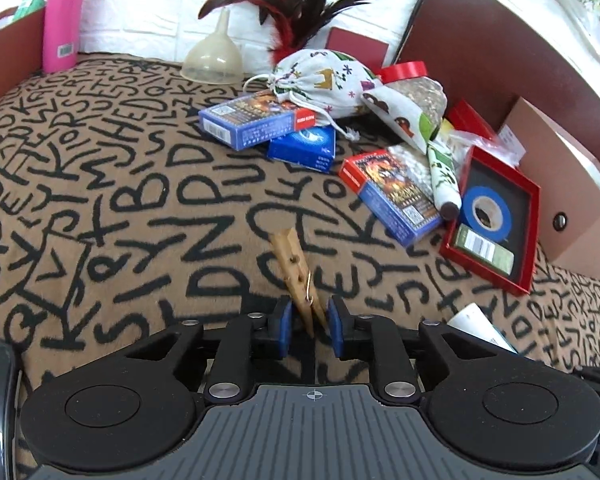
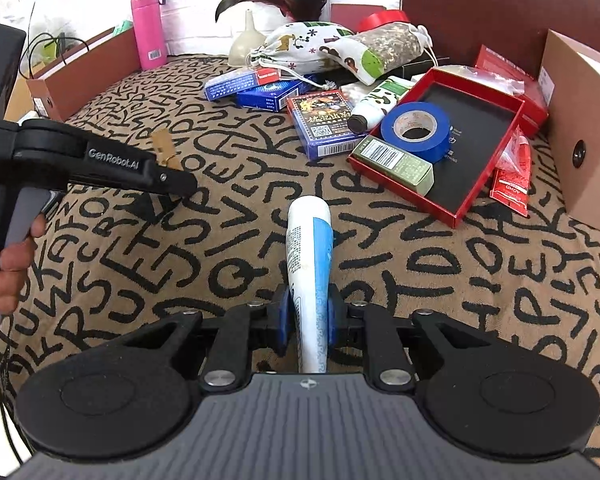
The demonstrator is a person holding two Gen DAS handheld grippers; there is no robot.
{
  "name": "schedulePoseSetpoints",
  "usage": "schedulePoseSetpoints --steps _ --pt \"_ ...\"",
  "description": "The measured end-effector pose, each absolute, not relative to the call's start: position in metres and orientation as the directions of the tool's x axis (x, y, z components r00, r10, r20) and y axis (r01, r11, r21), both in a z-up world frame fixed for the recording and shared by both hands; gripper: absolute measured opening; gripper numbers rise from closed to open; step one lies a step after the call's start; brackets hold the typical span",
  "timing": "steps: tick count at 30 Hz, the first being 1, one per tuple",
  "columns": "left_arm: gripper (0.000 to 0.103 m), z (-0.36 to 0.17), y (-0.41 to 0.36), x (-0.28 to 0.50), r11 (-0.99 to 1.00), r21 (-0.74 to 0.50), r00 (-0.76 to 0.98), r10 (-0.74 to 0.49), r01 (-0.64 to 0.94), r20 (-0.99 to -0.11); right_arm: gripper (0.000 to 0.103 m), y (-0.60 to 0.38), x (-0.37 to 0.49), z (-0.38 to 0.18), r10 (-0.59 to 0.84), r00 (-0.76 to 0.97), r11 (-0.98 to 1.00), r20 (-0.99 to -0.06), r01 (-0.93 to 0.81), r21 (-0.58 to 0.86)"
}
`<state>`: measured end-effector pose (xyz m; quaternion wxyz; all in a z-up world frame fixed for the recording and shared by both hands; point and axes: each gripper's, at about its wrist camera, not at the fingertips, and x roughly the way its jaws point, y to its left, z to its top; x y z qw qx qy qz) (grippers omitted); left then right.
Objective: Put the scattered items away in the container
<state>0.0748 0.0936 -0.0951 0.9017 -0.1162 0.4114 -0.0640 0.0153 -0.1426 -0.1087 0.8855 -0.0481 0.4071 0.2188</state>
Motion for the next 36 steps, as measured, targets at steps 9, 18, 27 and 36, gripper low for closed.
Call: schedulePoseSetpoints --steps 9,18,27,36 --pt "0.039 -0.095 0.086 0.101 0.976 -0.216 0.662 -0.169 0.011 -0.730 0.021 -0.142 0.027 -0.110 0.349 0.581 0.904 -0.735 -0.417 0.099" --pt "0.018 -0.097 0.078 0.102 0.982 -0.182 0.648 -0.170 0.050 -0.743 0.022 -0.140 0.043 -0.113 0.363 0.588 0.909 -0.723 -0.392 0.138" --pt "0.008 -0.085 0.064 0.066 0.950 -0.290 0.627 -0.297 0.117 -0.721 0.020 -0.160 0.032 -0.109 0.465 0.559 0.883 -0.687 -0.353 0.311" --pt "0.008 -0.027 0.012 0.049 0.917 -0.286 0.670 -0.398 0.277 -0.627 0.020 -0.190 0.004 -0.070 0.460 0.663 0.888 -0.591 -0.343 0.307"
